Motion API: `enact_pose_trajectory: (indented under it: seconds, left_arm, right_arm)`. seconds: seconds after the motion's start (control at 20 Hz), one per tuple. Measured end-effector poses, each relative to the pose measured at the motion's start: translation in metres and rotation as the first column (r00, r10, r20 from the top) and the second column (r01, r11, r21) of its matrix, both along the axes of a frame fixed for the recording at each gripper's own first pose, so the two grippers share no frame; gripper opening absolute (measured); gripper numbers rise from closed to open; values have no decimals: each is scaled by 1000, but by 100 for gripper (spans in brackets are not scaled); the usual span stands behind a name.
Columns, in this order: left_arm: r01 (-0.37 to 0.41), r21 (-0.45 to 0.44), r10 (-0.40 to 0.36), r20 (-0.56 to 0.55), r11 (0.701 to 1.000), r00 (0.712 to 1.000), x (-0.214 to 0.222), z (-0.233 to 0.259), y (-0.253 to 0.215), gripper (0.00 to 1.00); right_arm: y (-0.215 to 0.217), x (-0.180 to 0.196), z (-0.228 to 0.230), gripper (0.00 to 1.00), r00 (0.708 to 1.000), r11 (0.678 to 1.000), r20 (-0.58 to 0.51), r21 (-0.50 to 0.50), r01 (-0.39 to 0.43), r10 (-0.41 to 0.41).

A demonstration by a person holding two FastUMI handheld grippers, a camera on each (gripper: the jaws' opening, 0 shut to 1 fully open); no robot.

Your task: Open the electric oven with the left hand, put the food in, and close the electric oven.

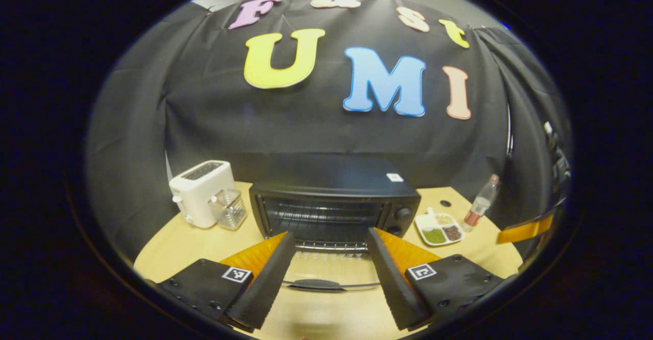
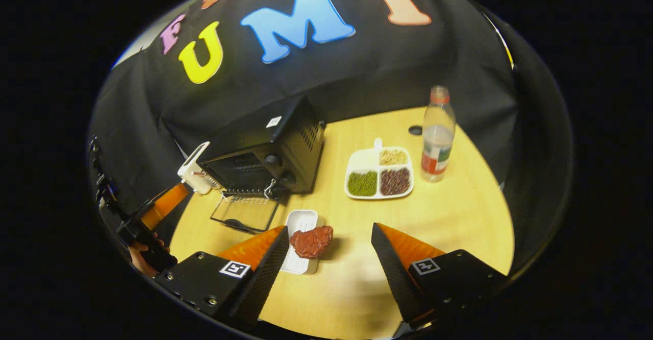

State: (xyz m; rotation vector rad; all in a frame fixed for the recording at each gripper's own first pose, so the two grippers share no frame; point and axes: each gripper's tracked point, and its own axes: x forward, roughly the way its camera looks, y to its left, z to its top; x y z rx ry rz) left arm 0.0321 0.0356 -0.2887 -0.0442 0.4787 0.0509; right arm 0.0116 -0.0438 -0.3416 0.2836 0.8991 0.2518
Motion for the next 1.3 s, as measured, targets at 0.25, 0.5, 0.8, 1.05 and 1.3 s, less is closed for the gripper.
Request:
enact_pose_trajectory:
  seconds: [0.25,0.5,0.8,1.05,1.3]
  left_arm:
    - [-23,7,21,156,1000,987,-7,98,-17,96]
    - [-96,22,86,268,995,959,-24,166,-10,98]
    - [-143,63,123,249,988,961,-43,168,7,98]
    - [-133,31,120,262,991,958,-41,171,28,99]
    - [-109,-12,108,273,994,956,-37,173,57,99]
  right_arm:
    - [15,1,-56,99,992,983,-129,179,35,-12]
    - [38,6,-85,96,980,949,-200,311,43,22]
    - [57,14,-94,74,972,930,-234,362,57,31]
    - [48,13,-87,28,966,917,-259,384,110,-8]
    - [60,11,-82,7,967,912,-236,366,185,-102]
